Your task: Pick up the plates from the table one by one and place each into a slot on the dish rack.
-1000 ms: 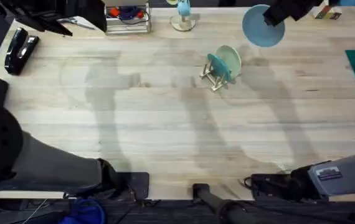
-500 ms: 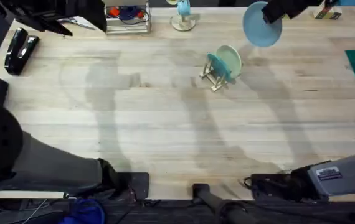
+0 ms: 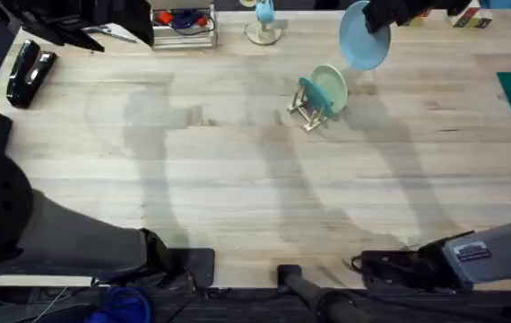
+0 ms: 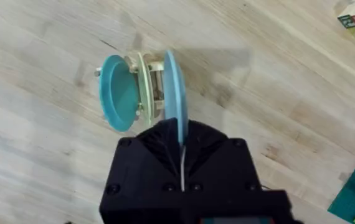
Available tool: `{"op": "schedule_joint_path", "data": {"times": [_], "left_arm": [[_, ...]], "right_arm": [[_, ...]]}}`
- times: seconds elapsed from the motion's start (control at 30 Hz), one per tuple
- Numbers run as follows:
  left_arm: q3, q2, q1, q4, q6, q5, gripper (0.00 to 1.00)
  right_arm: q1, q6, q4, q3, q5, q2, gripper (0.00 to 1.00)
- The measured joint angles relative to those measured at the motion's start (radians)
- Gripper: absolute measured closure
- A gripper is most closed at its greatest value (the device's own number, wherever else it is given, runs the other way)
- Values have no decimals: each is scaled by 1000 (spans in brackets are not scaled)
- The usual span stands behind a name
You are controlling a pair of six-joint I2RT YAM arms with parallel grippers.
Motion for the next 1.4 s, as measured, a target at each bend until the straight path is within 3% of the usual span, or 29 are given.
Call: {"op": "schedule_joint_path", "data": {"times": [0.47, 1.4], "left_arm": [[0, 0, 0, 0, 0, 0, 6], [0, 0, 0, 0, 0, 0, 7]], "right_arm": [[0, -8, -1, 0, 49, 53, 968], [0, -68, 16, 0, 17, 129, 968]]}}
